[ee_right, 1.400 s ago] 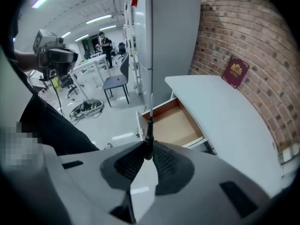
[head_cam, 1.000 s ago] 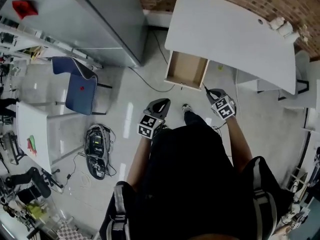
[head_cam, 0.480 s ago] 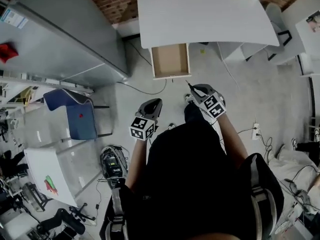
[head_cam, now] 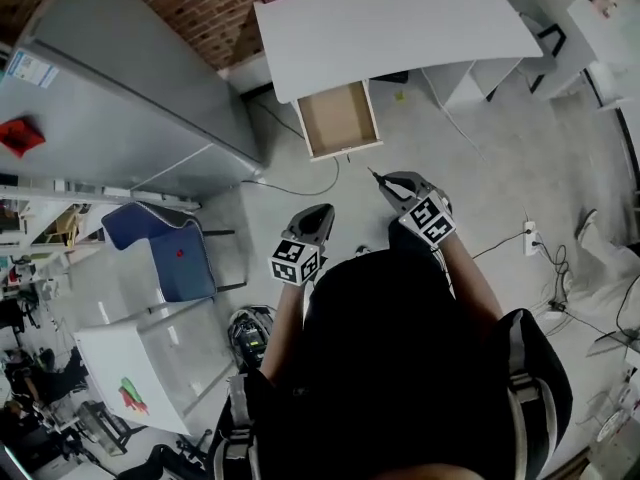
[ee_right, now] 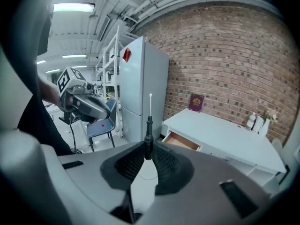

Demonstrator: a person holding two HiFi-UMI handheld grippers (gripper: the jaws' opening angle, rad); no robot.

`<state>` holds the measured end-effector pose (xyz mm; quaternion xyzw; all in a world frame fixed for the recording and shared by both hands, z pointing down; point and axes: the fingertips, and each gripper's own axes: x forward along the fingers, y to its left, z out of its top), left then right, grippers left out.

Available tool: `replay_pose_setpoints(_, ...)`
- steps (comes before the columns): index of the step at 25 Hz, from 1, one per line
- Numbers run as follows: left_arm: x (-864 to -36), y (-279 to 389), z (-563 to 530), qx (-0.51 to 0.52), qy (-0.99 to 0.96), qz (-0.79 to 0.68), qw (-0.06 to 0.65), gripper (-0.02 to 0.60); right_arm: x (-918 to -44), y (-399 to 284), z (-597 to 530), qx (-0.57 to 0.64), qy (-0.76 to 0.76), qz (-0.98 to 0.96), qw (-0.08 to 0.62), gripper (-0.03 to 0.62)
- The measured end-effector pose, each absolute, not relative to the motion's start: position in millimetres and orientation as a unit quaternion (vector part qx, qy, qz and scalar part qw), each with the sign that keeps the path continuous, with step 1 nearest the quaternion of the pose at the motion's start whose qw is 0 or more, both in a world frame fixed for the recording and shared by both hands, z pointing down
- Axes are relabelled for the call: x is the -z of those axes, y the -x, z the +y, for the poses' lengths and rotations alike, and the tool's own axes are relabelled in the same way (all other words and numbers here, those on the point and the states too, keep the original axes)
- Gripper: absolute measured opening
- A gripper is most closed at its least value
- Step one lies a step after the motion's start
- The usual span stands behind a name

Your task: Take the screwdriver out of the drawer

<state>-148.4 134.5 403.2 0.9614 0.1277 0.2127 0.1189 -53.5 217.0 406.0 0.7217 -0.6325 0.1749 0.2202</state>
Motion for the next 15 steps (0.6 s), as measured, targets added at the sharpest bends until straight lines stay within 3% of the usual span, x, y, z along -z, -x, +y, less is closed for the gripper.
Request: replay_pose_setpoints(15, -383, 143, 150, -0.201, -0.961, 0.16, 0.1, 0.023, -388, 63, 253, -0.159, -0.759, -0.603, 0.185, 0.109)
